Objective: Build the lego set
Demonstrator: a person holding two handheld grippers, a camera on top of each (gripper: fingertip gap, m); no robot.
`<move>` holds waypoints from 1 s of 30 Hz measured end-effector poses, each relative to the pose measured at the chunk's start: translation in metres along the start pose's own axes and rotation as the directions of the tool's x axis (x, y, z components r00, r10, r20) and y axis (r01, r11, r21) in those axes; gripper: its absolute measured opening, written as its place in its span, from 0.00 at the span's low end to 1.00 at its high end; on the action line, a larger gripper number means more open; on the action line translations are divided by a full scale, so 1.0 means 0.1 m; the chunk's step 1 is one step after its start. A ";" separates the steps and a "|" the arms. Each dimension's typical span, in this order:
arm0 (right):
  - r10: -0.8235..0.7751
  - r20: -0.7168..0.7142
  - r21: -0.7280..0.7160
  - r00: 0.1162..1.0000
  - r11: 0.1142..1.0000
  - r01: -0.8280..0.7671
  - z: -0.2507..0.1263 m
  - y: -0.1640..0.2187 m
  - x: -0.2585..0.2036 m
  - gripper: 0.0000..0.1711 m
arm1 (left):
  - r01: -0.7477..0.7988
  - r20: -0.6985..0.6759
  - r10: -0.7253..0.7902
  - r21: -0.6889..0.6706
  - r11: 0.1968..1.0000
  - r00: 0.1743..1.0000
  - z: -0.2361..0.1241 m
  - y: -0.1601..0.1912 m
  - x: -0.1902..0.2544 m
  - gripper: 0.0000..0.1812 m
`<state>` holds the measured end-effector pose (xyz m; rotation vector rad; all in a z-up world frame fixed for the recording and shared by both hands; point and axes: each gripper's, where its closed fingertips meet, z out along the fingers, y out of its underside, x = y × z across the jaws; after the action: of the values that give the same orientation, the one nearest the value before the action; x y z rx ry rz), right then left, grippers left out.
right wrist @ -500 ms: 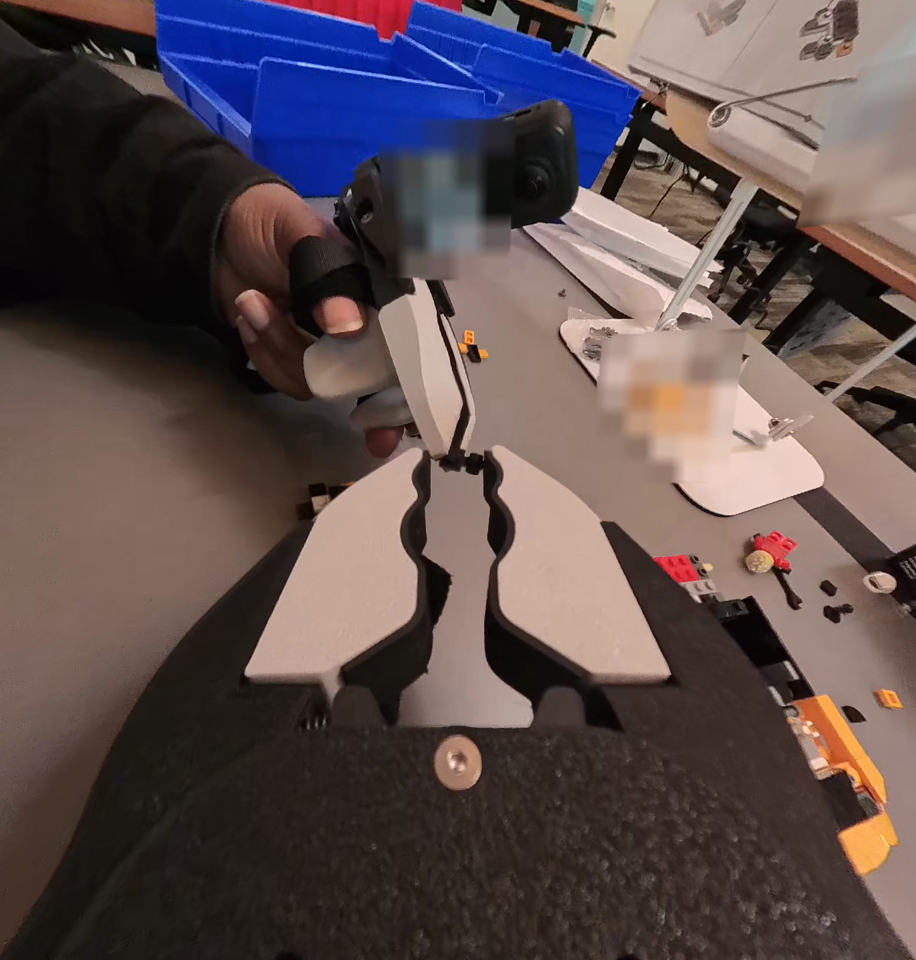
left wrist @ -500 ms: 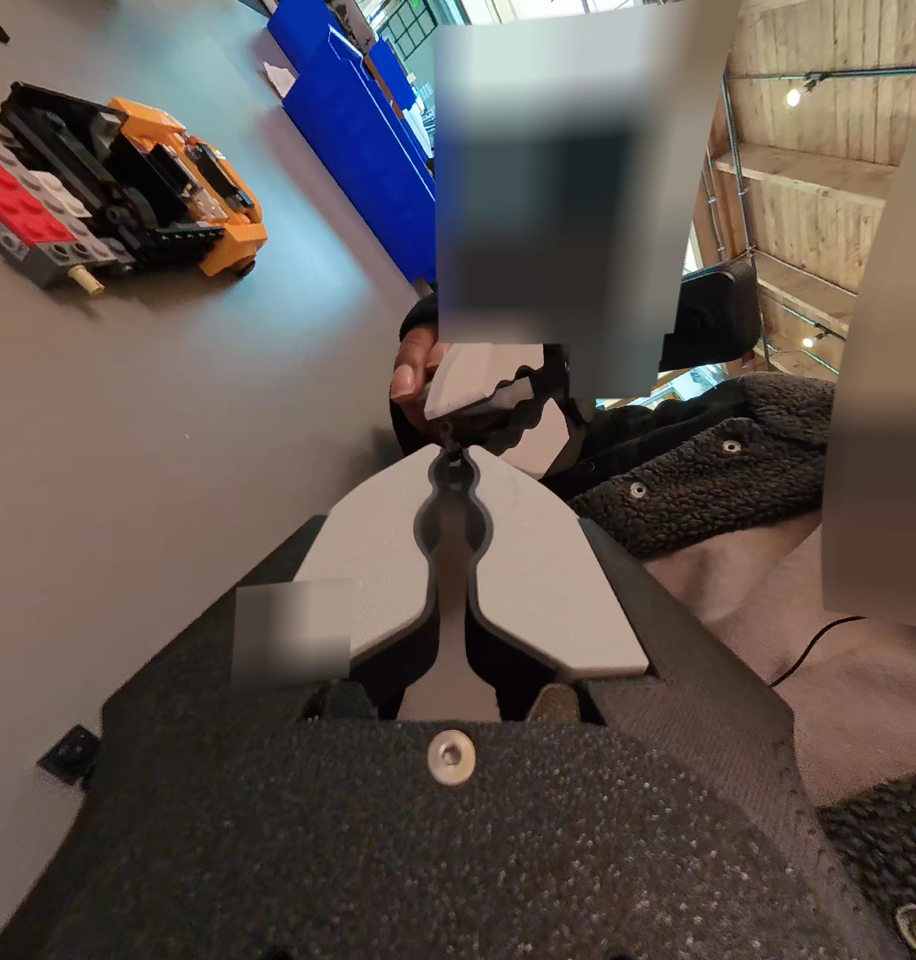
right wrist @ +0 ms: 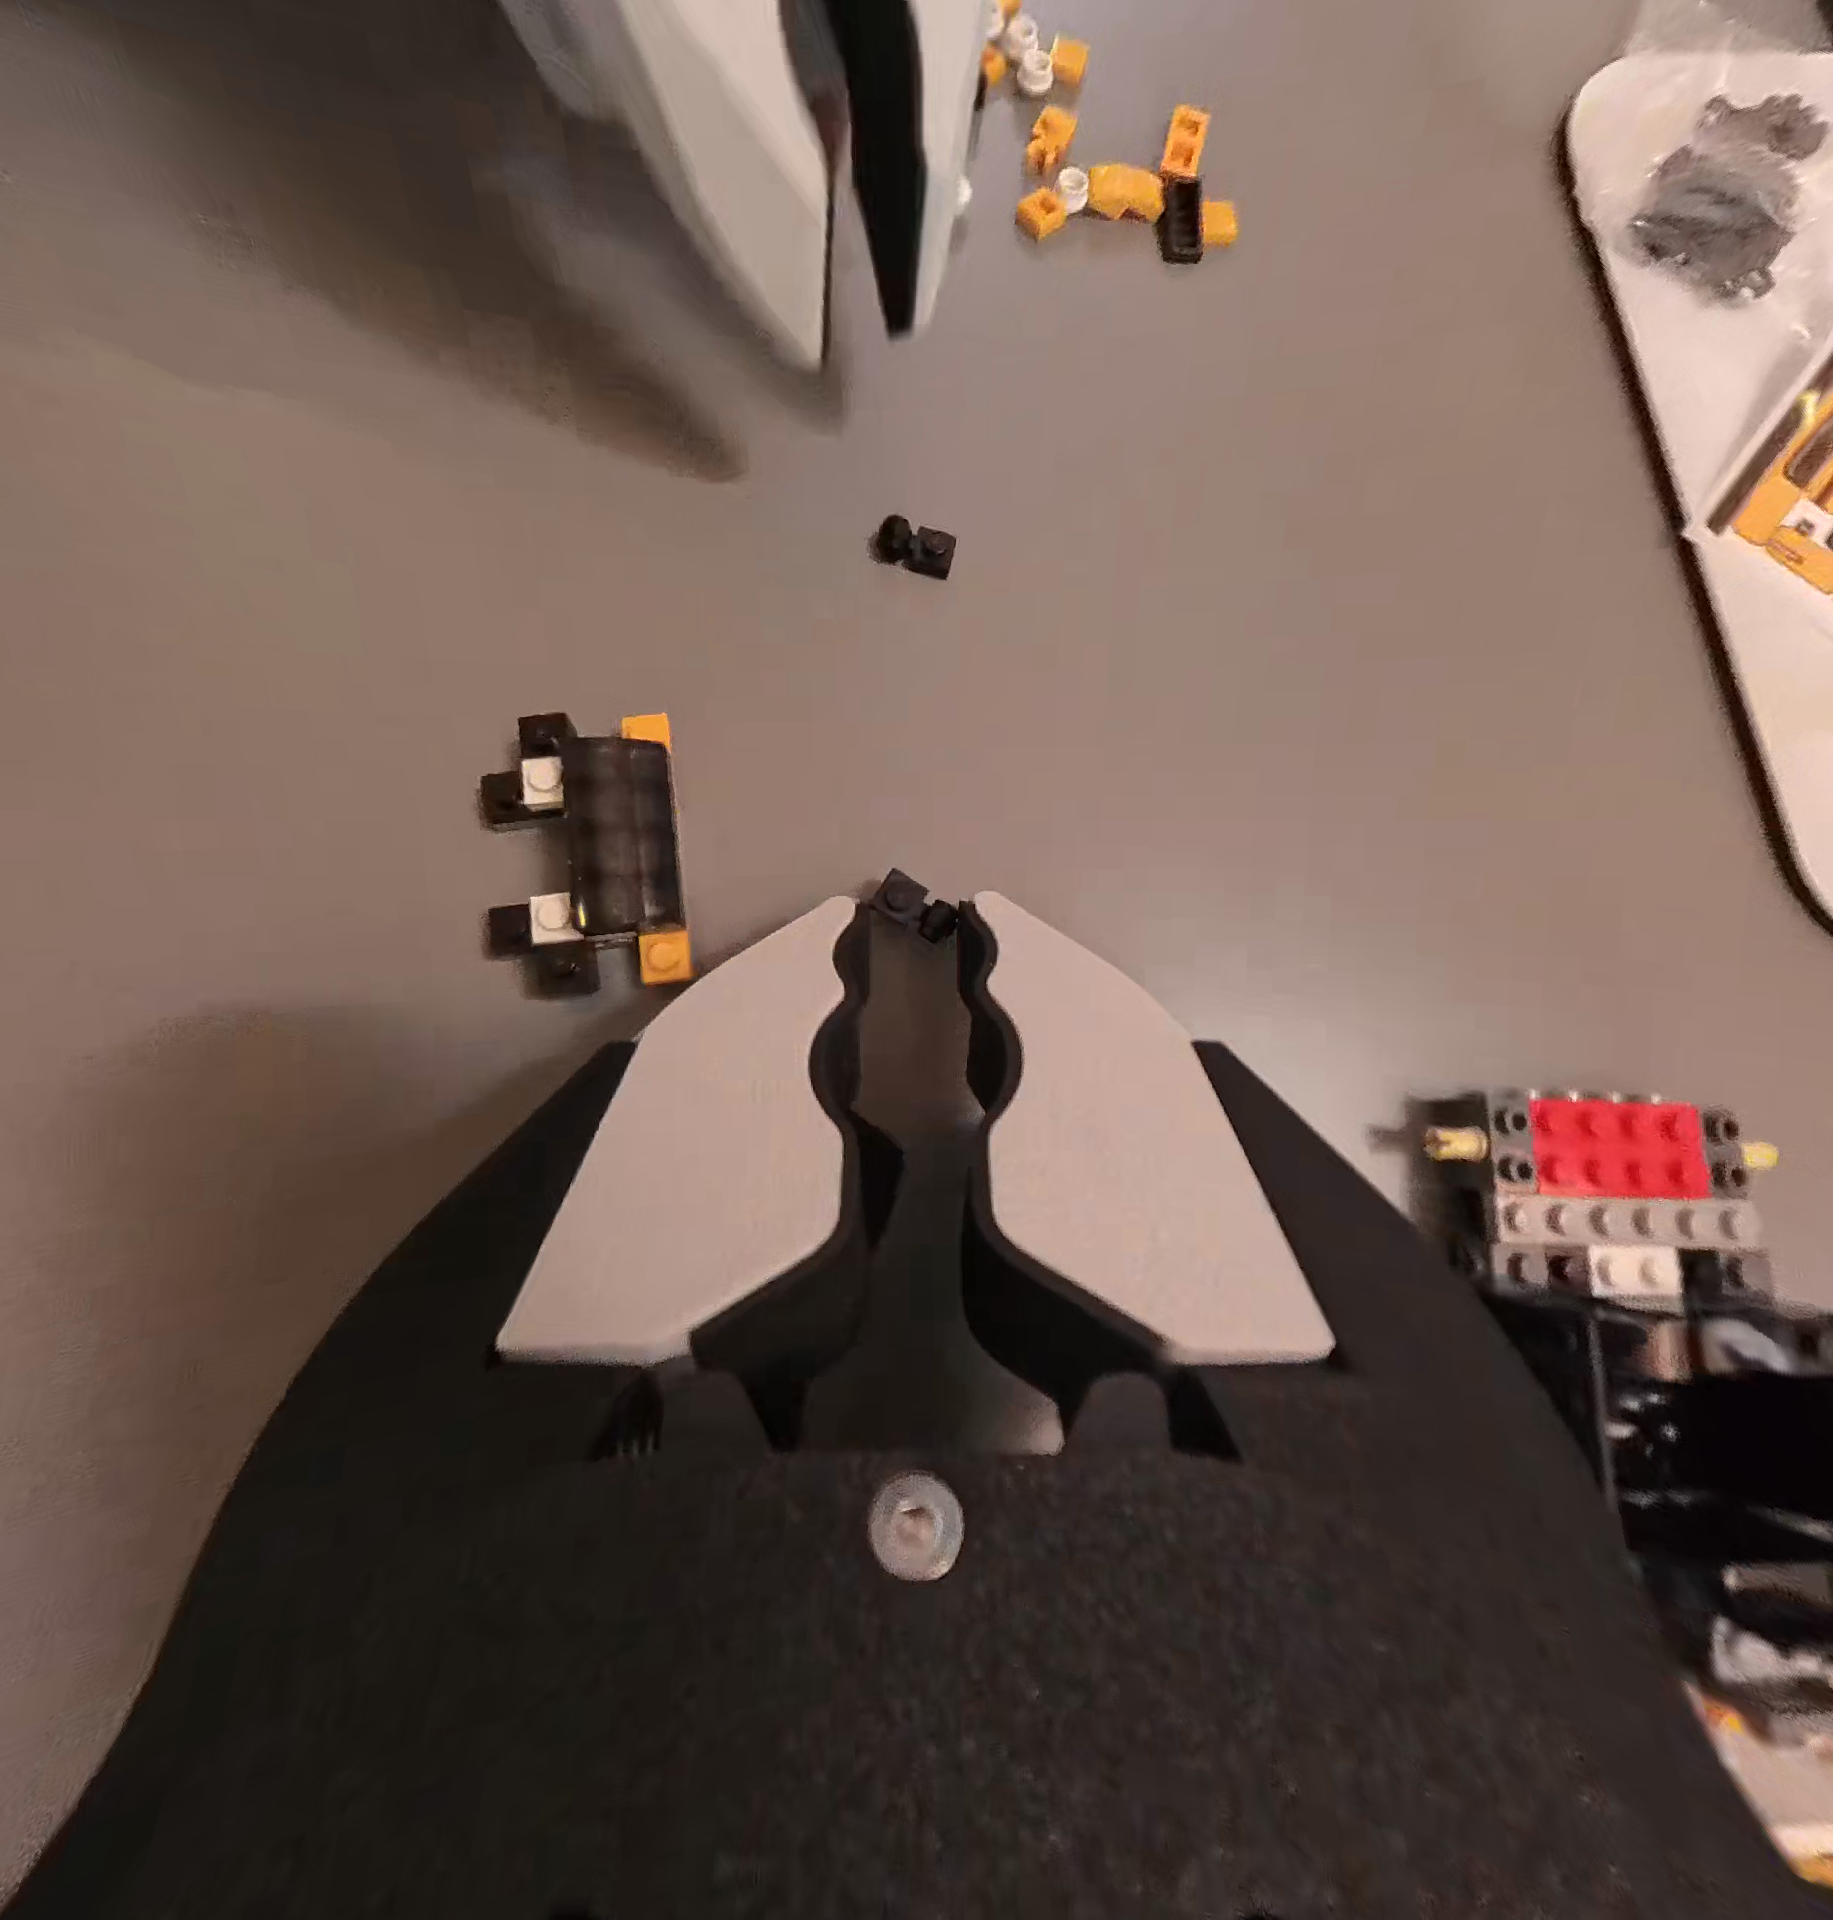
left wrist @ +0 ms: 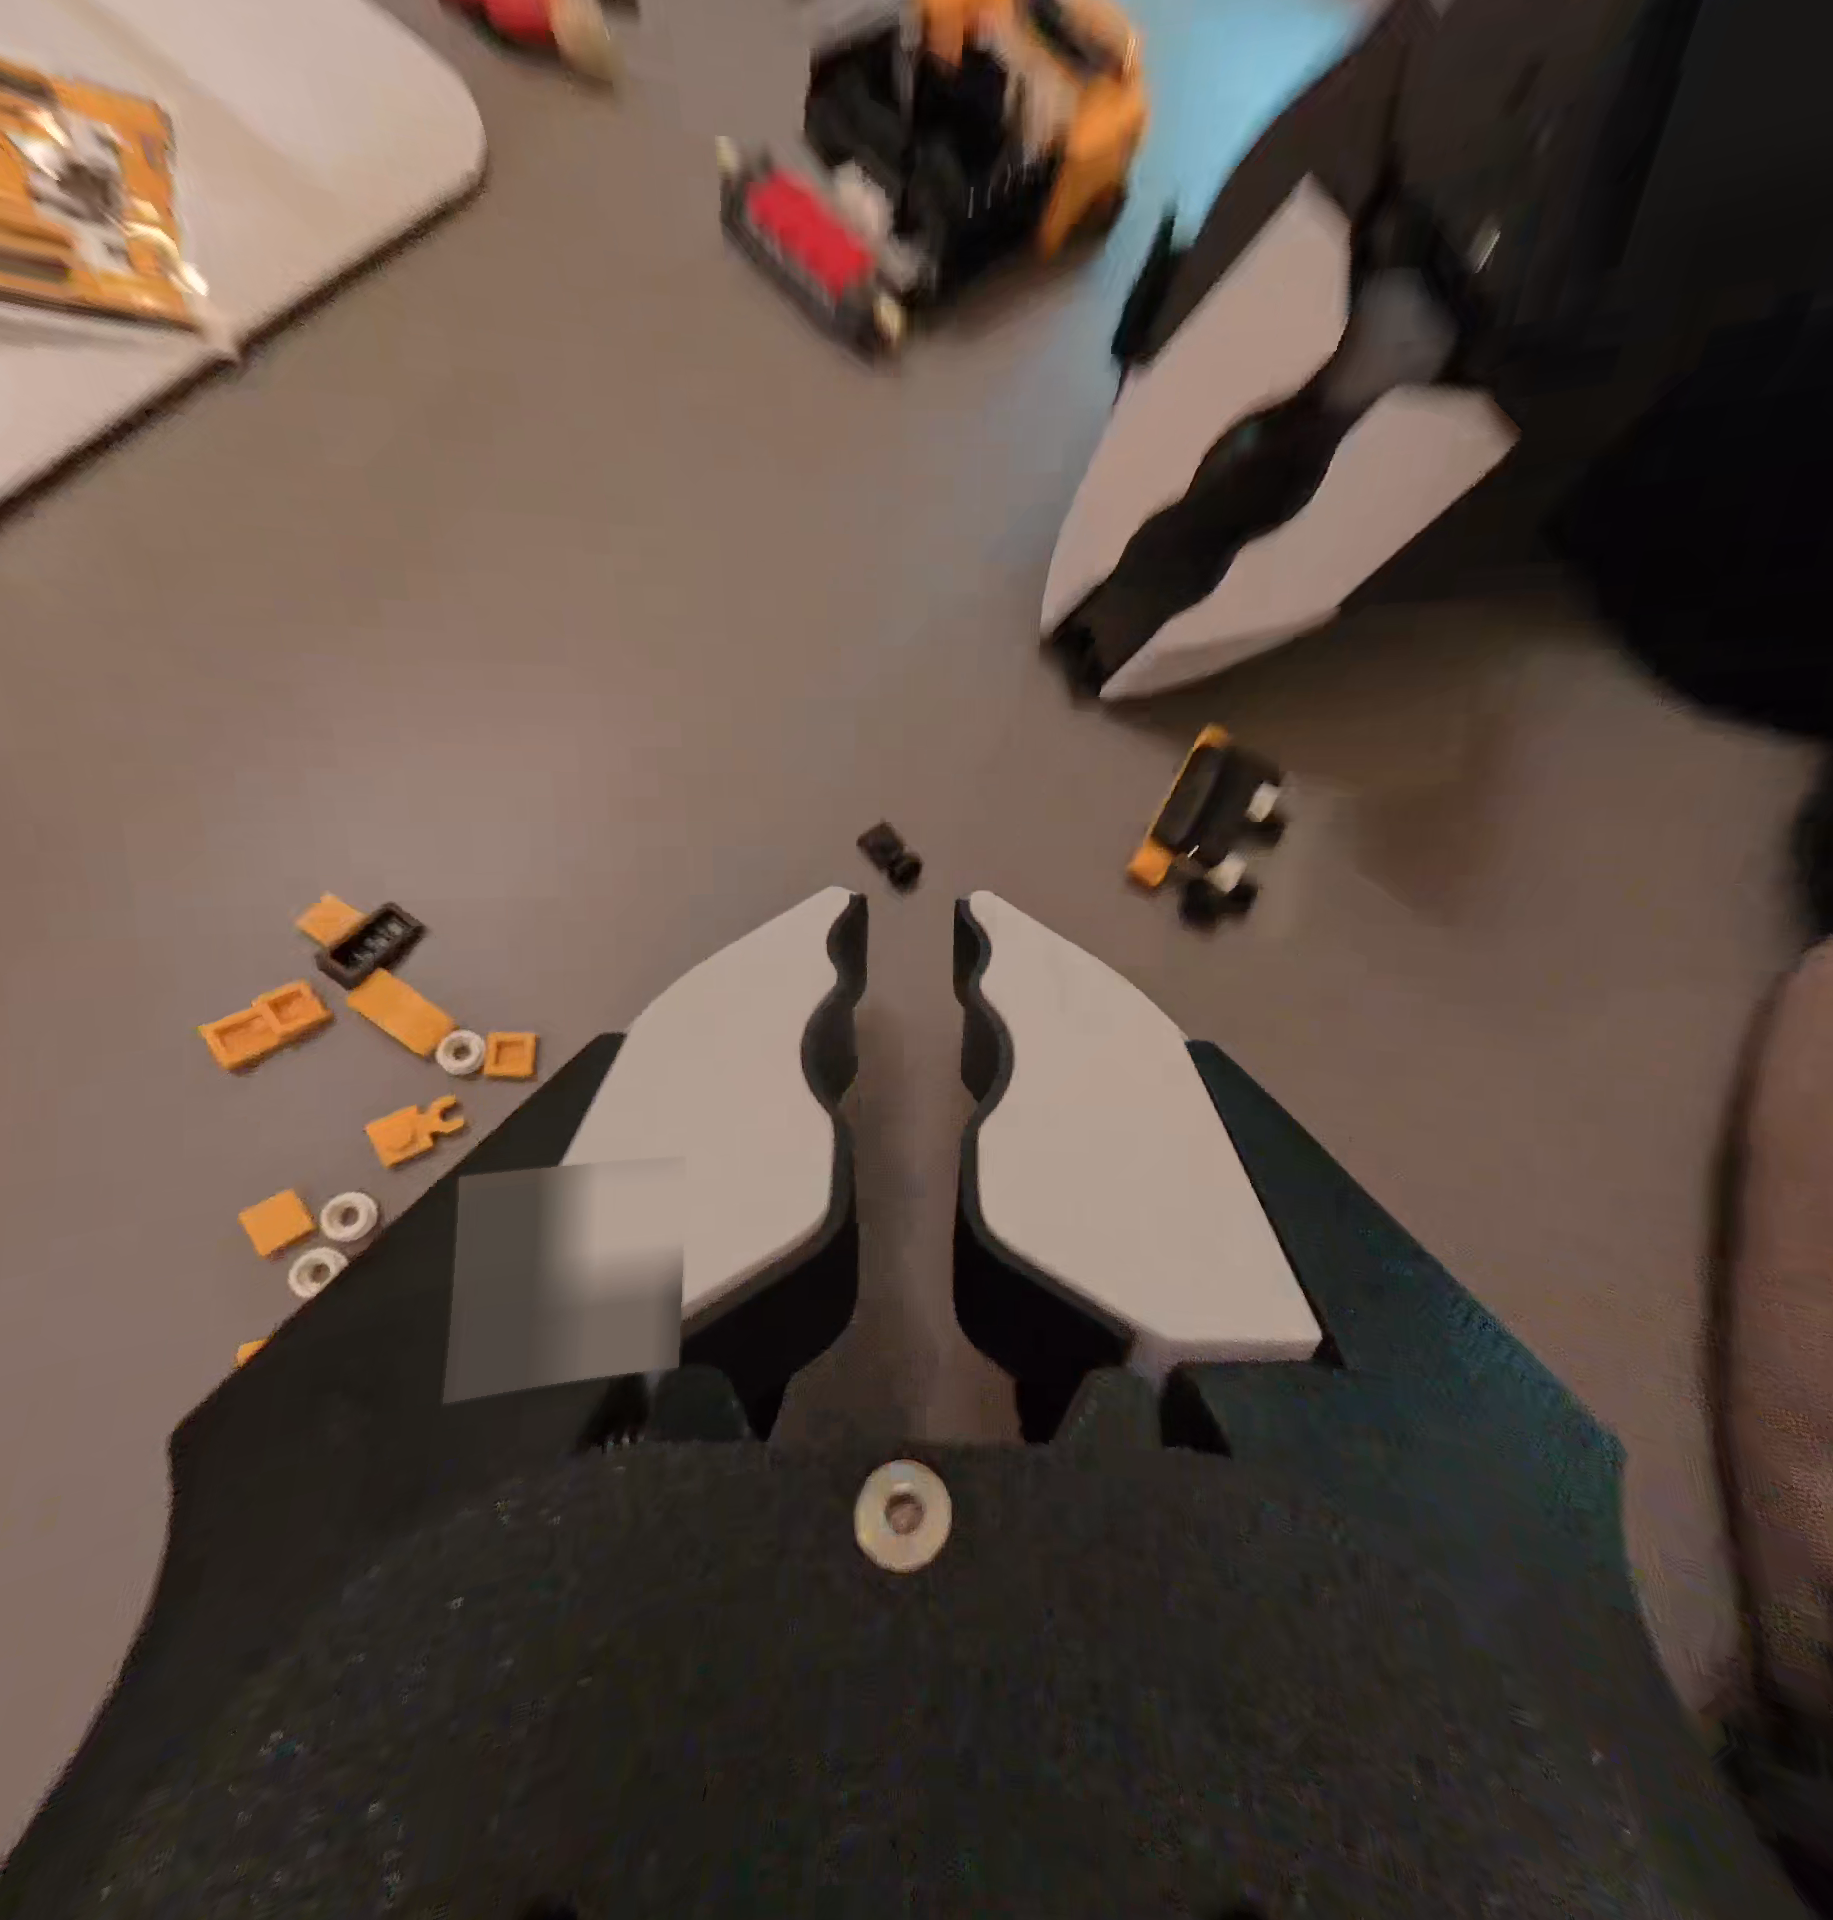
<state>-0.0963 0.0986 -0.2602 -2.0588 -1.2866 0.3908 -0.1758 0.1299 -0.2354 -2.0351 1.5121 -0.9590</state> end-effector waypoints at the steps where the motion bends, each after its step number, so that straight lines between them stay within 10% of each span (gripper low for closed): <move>1: -0.008 0.007 -0.012 1.000 1.000 0.008 0.01 -0.01 0.01 0.09 | -0.024 0.019 0.025 -0.048 0.999 1.000 0.07 0.06 -0.01 0.09; 15: -0.024 0.047 -0.049 0.999 0.998 0.027 -0.01 -0.01 0.03 0.12 | -0.114 0.018 0.119 -0.157 0.981 0.993 0.38 0.01 0.02 0.08; 23: -0.010 0.109 0.033 0.994 0.999 0.007 -0.11 -0.11 -0.08 0.12 | -0.591 -0.302 0.530 -0.165 0.790 0.793 0.39 0.06 0.27 0.04; 30: -0.010 0.128 0.043 0.992 0.999 0.004 -0.08 -0.11 -0.11 0.12 | -0.526 -0.093 0.519 -0.201 0.826 0.850 0.15 -0.07 -0.14 0.06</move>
<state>-0.1049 0.0892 -0.2480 -2.0203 -1.3483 0.5502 -0.1623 0.1441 -0.2449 -1.5837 2.1228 -0.6250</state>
